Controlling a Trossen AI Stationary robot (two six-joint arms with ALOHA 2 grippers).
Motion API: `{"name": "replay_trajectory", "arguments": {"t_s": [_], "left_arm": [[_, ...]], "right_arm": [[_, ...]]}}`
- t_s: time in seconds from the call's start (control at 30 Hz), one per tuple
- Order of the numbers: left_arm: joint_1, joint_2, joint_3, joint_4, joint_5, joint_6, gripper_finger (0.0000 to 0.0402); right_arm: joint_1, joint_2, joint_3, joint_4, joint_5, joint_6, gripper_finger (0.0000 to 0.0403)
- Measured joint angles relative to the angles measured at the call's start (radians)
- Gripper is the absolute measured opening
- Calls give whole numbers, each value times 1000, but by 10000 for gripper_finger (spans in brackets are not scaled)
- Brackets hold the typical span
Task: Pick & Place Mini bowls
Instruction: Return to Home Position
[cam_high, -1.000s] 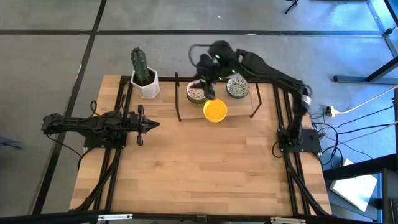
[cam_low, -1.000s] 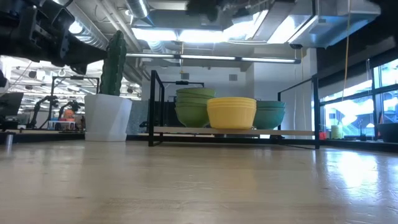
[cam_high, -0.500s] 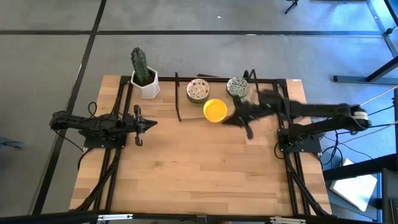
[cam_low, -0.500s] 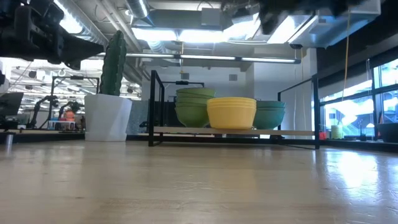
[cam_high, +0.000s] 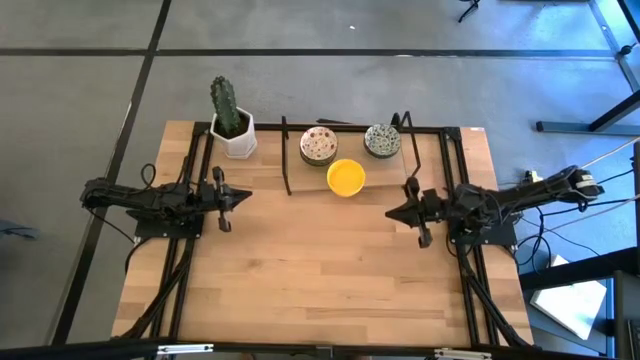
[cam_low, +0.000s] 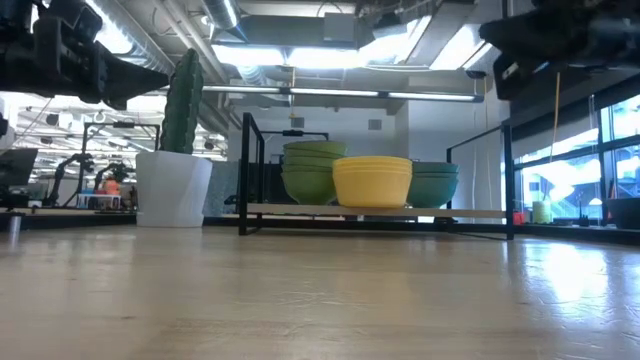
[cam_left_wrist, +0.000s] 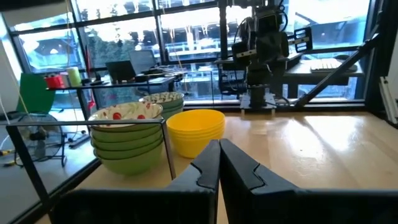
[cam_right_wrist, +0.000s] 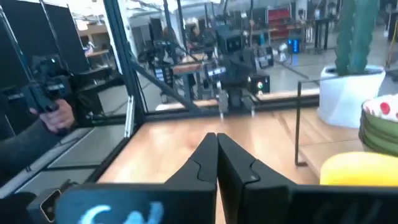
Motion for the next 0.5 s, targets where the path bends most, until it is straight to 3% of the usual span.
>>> {"name": "replay_trajectory", "arguments": {"t_s": [0.27,0.4,0.5], "left_arm": [[0,-3,0,2,-6,50,3],[-12,-12,0,4,-6,70,3],[-20,-12,0,3,-6,78,3]], "right_arm": [[2,-82,-91,51,-84,-96,1],[2,-141,-183,142,-84,-122,1],[-2,-178,-190,93,-78,-126,0]]}}
